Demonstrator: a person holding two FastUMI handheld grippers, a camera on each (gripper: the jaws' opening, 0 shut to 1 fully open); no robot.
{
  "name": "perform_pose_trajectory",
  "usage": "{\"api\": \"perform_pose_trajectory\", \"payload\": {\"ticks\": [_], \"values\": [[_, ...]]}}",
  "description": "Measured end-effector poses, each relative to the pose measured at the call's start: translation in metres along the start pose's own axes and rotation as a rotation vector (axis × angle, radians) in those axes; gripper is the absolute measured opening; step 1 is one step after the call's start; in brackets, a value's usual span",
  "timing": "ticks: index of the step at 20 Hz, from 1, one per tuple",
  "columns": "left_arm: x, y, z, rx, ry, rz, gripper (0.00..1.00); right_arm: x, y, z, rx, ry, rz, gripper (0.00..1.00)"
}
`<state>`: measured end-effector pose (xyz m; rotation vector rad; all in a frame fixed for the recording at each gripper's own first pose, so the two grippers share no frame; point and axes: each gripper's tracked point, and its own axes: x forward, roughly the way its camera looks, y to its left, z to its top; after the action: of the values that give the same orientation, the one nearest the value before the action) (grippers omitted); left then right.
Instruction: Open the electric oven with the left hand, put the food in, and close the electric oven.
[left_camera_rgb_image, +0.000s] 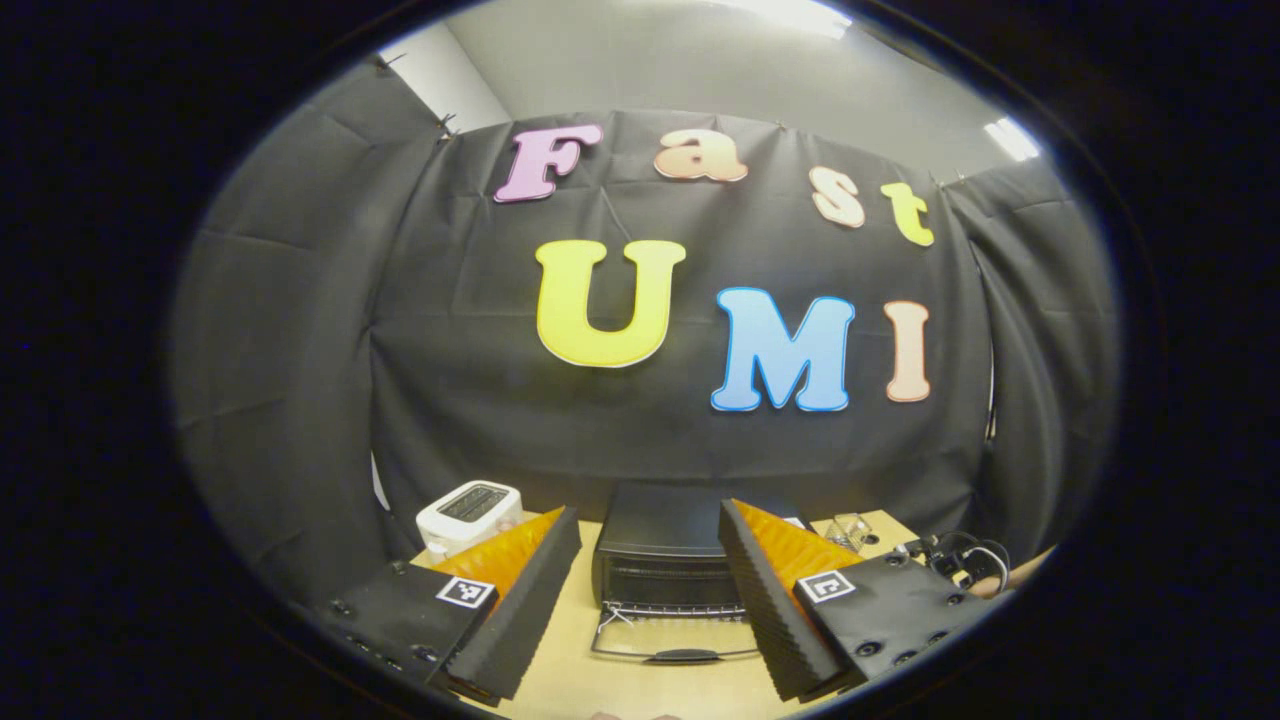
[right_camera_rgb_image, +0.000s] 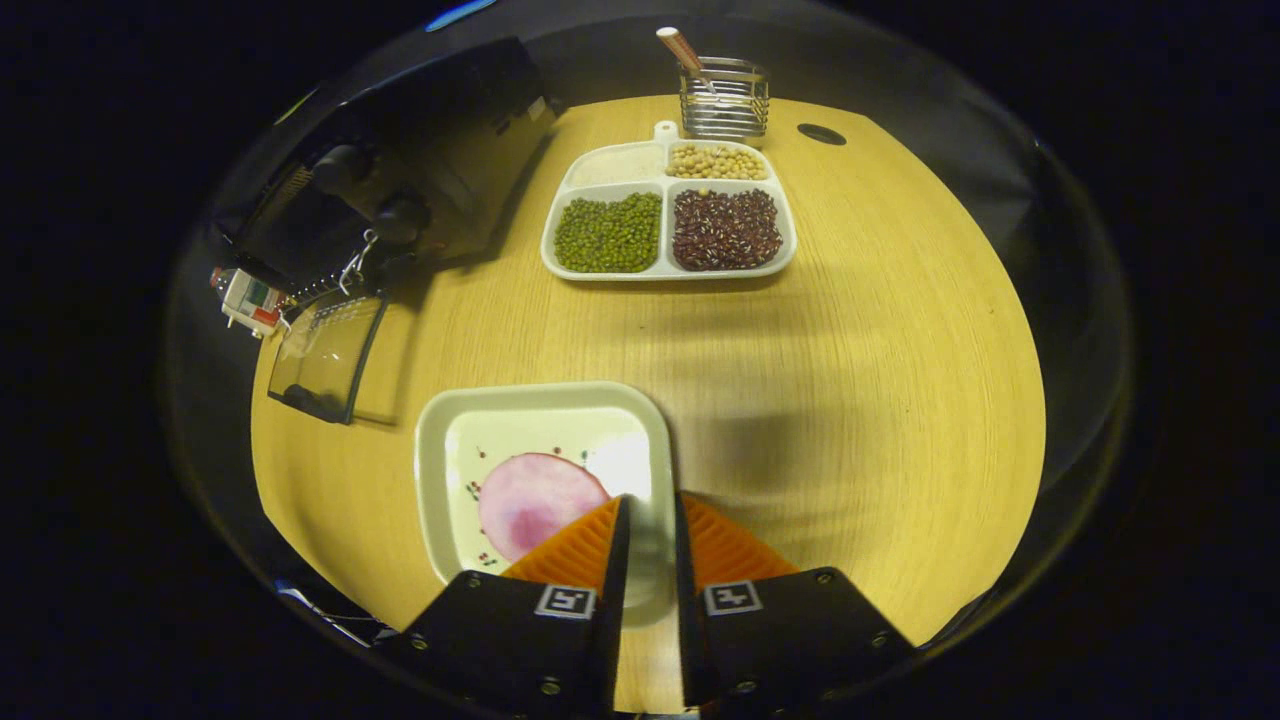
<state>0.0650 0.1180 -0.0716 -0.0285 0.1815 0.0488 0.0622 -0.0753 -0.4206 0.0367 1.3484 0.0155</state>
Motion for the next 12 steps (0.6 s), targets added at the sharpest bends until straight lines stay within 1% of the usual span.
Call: {"api": "perform_pose_trajectory", "payload": {"ticks": [1, 3, 4, 7, 9, 10, 12], "values": [[0.0, -0.001, -0.003, -0.003, 0.002, -0.001, 0.99, 0.026, 0.002, -0.01, 0.0, 0.021, 0.005, 0.09], [-0.001, -0.002, -0.005, -0.012, 0.007, 0.0, 0.99, 0.022, 0.004, -0.015, 0.02, 0.035, 0.024, 0.08], [-0.001, -0.002, -0.004, -0.014, 0.004, 0.0, 0.99, 0.02, 0.002, -0.012, 0.018, 0.03, 0.029, 0.01], [-0.008, 0.003, 0.0, -0.011, -0.003, 0.008, 0.99, 0.017, 0.002, -0.017, 0.05, 0.009, 0.046, 0.01], [-0.012, 0.009, 0.003, -0.003, -0.007, 0.018, 0.99, 0.015, 0.003, -0.026, 0.128, 0.006, 0.094, 0.01], [-0.014, 0.011, 0.005, -0.004, -0.01, 0.022, 0.94, 0.014, 0.003, -0.028, 0.171, 0.002, 0.124, 0.01], [-0.014, 0.011, 0.006, -0.009, -0.011, 0.025, 0.99, 0.013, 0.003, -0.033, 0.261, -0.004, 0.184, 0.01]]}}
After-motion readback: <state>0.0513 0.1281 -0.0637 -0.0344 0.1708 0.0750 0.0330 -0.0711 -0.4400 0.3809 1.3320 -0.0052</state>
